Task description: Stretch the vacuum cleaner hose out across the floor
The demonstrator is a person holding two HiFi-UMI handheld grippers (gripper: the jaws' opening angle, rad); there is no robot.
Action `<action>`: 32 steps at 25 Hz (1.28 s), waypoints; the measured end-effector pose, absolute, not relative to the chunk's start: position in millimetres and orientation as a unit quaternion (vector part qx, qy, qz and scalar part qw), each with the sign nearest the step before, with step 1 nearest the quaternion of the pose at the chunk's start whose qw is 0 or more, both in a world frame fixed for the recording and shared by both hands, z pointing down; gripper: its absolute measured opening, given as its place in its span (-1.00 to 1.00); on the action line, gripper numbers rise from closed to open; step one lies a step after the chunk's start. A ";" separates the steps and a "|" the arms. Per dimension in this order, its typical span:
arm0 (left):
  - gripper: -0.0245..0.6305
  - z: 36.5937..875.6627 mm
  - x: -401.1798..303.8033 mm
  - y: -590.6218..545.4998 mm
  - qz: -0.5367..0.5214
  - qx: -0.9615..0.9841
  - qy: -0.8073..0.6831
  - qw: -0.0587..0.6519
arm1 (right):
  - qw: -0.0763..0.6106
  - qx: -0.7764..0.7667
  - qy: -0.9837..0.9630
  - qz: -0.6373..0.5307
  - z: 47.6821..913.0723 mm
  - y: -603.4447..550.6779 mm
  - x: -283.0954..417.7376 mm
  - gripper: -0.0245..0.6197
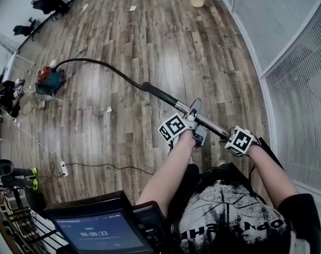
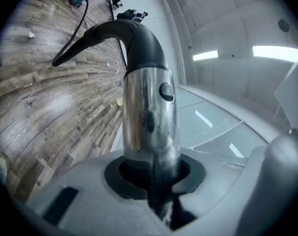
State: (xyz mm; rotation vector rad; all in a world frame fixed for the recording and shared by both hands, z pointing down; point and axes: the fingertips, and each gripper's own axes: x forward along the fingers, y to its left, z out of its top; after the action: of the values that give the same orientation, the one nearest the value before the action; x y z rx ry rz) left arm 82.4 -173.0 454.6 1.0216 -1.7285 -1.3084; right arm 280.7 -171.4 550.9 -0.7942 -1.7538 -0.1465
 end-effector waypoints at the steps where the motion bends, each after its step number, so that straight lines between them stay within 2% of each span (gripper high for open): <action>1: -0.70 455.3 89.2 -174.9 -0.509 0.392 -0.677 0.359 | 0.566 -0.343 -0.746 -0.067 552.9 -176.0 287.1 -0.68; 11: -0.71 470.9 159.7 -196.1 -0.527 0.323 -0.711 0.335 | 0.559 -0.380 -0.730 -0.107 562.5 -223.3 357.8 -0.68; 22: -0.73 523.5 224.2 -211.1 -0.525 0.287 -0.702 0.387 | 0.584 -0.376 -0.714 -0.096 595.2 -236.0 428.0 -0.68; 32: -0.75 555.3 240.6 -190.5 -0.530 0.317 -0.660 0.429 | 0.610 -0.340 -0.706 -0.117 611.8 -211.9 440.7 -0.68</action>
State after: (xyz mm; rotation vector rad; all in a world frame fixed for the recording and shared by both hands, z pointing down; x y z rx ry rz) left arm 240.6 -190.5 555.3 0.7909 -1.6474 -1.3221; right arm 440.7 -211.9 611.8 -0.7840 -1.6304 -0.2697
